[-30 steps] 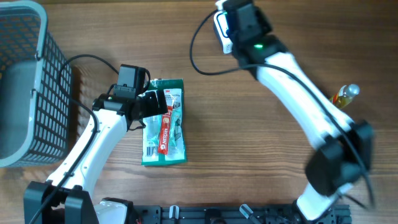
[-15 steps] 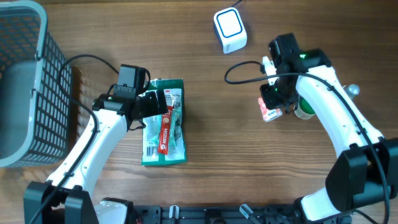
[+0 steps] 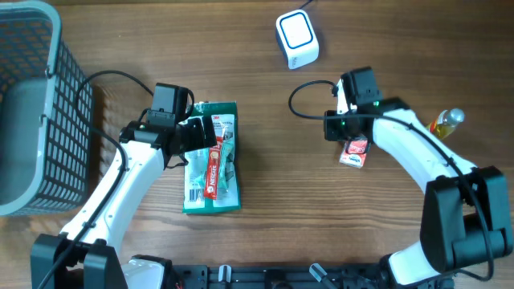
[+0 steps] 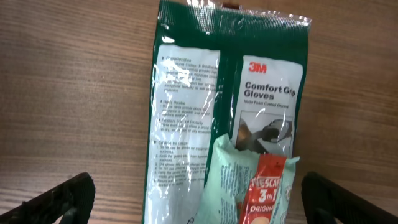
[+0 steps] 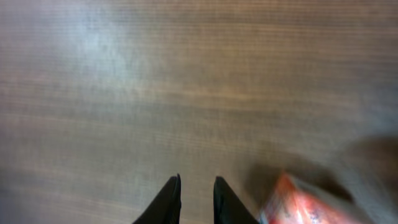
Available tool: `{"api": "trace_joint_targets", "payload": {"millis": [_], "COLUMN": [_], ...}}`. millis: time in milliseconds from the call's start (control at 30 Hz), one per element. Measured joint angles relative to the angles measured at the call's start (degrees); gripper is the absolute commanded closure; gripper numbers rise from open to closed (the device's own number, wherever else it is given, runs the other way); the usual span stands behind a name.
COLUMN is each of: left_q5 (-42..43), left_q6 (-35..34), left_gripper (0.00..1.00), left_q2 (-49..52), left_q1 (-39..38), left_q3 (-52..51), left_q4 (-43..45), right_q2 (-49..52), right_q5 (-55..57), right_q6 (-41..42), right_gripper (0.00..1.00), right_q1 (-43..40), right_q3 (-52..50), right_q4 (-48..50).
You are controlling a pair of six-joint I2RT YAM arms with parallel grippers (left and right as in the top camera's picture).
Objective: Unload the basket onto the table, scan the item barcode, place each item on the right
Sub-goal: 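Carry the tissue pack right and set it down near the jar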
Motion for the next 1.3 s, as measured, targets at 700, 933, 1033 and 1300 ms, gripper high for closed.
{"api": "trace_joint_targets", "payload": {"millis": [700, 933, 1033, 1300], "left_q5": [0.0, 0.0, 0.0, 0.0], "left_q6": [0.0, 0.0, 0.0, 0.0], "left_gripper": [0.0, 0.0, 0.0, 0.0], "left_q2": [0.0, 0.0, 0.0, 0.0], "left_q1": [0.0, 0.0, 0.0, 0.0], "left_q3": [0.0, 0.0, 0.0, 0.0], "left_q4": [-0.1, -0.1, -0.1, -0.1], "right_q2": [0.2, 0.2, 0.2, 0.2], "right_q5": [8.3, 10.8, 16.2, 20.9], "right_q6": [5.4, 5.2, 5.2, 6.8], "right_gripper": [0.74, 0.71, 0.7, 0.67], "right_q1": [0.0, 0.1, 0.1, 0.1], "right_q3": [-5.3, -5.2, -5.2, -5.2], "right_q4": [-6.7, 1.3, 1.4, -6.8]}}
